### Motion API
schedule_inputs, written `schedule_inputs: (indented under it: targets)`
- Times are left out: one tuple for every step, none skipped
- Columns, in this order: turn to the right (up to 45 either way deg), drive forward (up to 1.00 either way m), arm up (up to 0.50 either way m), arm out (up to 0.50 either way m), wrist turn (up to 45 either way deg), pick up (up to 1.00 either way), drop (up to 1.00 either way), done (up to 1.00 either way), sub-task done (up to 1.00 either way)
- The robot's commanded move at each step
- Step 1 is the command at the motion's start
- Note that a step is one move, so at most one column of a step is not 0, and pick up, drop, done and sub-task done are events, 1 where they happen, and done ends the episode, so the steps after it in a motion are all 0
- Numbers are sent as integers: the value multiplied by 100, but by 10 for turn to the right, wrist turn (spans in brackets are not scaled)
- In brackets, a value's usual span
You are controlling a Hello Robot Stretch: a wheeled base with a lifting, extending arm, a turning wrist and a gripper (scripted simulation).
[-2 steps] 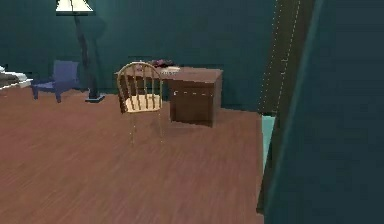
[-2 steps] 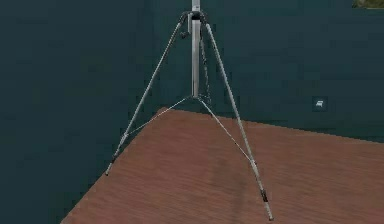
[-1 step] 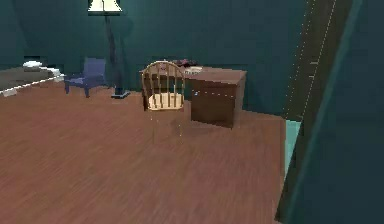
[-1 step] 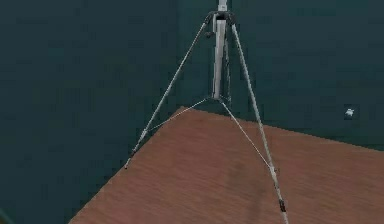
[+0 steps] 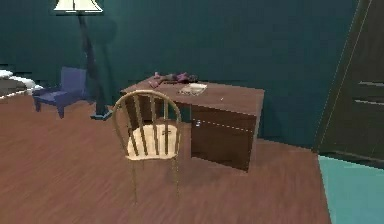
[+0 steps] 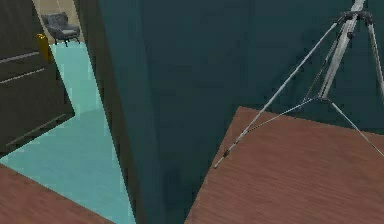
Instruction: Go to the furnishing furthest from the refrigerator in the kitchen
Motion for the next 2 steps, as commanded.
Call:
schedule_inputs:
  targets:
    - [90,0,0,0,0,0,0,0,0]
    - [0,10,0,0,0,0,0,0,0]
